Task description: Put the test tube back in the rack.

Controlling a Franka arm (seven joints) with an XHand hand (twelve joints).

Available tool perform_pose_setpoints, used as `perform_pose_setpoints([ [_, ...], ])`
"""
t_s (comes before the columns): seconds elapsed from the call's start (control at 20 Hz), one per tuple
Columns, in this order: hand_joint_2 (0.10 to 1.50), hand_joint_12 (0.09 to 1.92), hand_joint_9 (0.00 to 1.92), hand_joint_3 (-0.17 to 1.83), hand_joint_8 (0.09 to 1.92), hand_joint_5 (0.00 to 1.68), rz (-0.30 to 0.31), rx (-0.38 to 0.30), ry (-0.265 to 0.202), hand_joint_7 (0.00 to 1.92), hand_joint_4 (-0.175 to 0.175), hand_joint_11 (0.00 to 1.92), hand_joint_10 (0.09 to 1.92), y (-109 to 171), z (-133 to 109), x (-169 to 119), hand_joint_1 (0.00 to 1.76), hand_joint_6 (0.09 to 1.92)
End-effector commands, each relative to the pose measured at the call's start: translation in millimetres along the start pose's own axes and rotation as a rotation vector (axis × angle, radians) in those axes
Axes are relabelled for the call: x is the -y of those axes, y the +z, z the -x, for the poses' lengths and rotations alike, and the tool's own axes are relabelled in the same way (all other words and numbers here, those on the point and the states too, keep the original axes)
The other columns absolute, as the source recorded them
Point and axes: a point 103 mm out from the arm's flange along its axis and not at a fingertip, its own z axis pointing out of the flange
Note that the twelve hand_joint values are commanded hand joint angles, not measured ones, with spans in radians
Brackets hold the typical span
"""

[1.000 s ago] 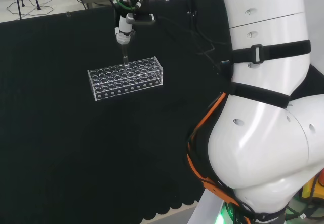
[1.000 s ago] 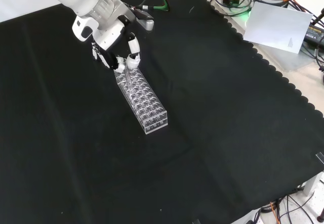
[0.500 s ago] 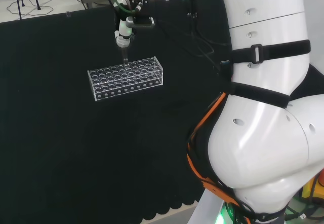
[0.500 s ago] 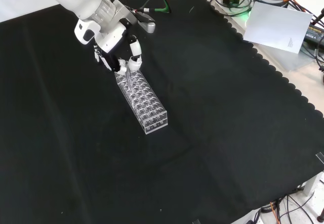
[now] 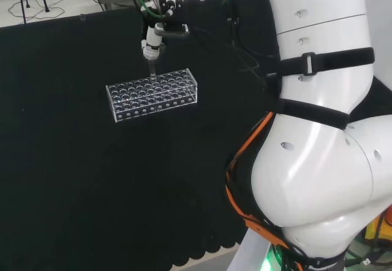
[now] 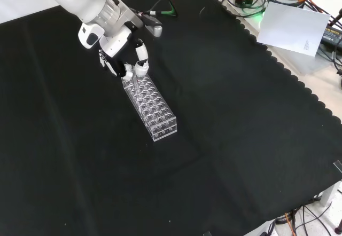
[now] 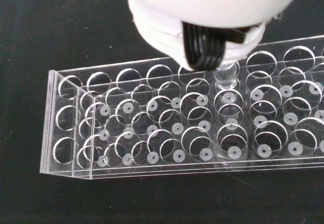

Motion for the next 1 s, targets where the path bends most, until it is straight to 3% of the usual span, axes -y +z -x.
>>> perform_pose_setpoints([
  [0.05,0.54,1.21,1.51,0.76,0.70,1.36,-0.010,-0.005,0.005,1.43,-0.175,0.82,0.09,1.7,2.4,-1.4,1.44,0.51],
  [1.0,0.54,1.21,1.51,0.76,0.70,1.36,-0.048,-0.012,0.013,1.43,-0.175,0.82,0.09,25.1,10.0,-21.1,1.44,0.51],
])
